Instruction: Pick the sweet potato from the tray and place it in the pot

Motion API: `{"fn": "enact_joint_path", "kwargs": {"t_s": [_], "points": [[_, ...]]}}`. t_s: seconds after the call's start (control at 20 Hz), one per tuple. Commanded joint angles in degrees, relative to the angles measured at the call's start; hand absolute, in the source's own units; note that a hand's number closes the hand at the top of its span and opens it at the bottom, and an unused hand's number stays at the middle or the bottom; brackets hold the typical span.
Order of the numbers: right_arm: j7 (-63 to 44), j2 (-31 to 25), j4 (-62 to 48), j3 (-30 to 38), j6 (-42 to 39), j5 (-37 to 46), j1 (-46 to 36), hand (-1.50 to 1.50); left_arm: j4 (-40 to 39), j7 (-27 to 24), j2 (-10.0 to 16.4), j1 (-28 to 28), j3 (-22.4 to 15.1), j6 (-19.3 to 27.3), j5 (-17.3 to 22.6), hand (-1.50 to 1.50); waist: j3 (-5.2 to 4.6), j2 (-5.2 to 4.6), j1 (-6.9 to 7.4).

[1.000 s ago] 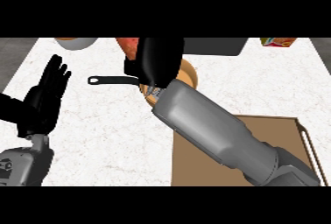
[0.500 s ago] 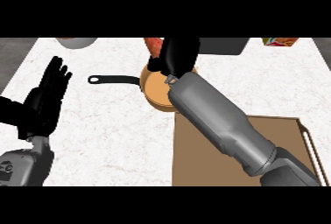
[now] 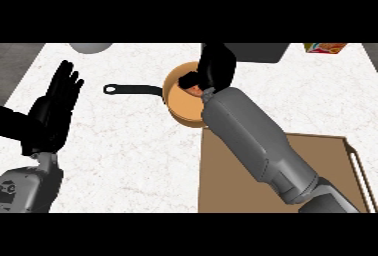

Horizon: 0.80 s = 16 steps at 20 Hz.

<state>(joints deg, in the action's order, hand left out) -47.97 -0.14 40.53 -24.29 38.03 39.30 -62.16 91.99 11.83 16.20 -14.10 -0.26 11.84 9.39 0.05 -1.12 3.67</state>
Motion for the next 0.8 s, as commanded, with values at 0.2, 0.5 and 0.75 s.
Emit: {"fn": "enact_joint_path", "kwargs": {"t_s": [0.2, 0.5, 0.75], "points": [[16.6, 0.1, 7.0, 5.1, 17.2, -12.7, 5.6, -1.5, 2.0, 0.6, -0.6, 1.3, -1.0, 0.8, -1.4, 0.0, 0.1, 0.27, -0.41], [28.8, 0.1, 12.0, 9.5, 16.0, -21.0, 11.3, -1.5, -1.1, 1.4, 0.8, -0.8, 3.4, -0.1, 0.5, 0.0, 0.01, 0.78, -2.97], [26.7, -1.8, 25.5, 8.4, 11.2, -19.7, 19.9, -1.5, -0.5, -0.6, -0.2, 2.2, 3.3, -0.3, -1.5, 0.0, -0.04, 1.23, -3.97]]}}
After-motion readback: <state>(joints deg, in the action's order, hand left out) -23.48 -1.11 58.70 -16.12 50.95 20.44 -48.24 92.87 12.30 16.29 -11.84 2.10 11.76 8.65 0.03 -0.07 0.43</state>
